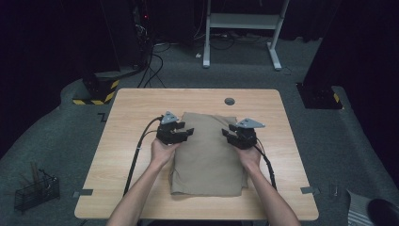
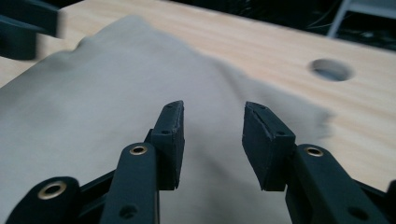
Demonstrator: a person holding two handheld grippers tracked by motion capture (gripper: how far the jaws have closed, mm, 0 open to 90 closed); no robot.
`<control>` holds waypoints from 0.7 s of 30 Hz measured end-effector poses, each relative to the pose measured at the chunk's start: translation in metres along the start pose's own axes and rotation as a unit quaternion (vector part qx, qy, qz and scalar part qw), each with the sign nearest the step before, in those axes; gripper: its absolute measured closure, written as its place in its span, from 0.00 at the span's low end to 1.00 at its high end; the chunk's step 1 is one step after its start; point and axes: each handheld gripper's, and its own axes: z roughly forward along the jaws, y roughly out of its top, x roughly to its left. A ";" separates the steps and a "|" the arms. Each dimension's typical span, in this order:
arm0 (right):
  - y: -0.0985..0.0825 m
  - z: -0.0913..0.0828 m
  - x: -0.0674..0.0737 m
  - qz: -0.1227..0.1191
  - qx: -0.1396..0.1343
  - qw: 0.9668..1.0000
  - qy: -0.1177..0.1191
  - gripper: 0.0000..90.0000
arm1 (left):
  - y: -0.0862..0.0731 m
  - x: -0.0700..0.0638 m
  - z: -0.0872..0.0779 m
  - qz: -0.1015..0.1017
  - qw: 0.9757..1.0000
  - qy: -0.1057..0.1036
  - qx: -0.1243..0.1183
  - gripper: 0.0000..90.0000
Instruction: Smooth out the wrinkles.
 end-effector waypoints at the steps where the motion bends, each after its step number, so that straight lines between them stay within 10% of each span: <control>1: -0.003 0.005 0.002 0.001 0.006 1.000 0.002 0.66 | -0.002 -0.001 0.006 0.003 1.000 0.004 0.009 0.52; 4: -0.012 0.018 -0.004 0.011 0.033 0.999 -0.010 0.65 | -0.012 0.005 0.022 0.007 0.999 0.033 0.040 0.52; 9: -0.028 0.014 -0.032 0.030 0.063 0.996 -0.058 0.64 | -0.021 0.024 0.024 -0.047 0.998 0.030 0.038 0.49; 14: -0.028 -0.003 -0.037 0.026 0.054 0.995 -0.077 0.63 | -0.014 0.015 0.003 -0.029 0.999 0.036 0.020 0.46; 21: -0.025 -0.020 -0.001 -0.011 0.013 0.999 -0.035 0.61 | -0.021 -0.018 -0.010 0.026 0.999 0.017 0.022 0.42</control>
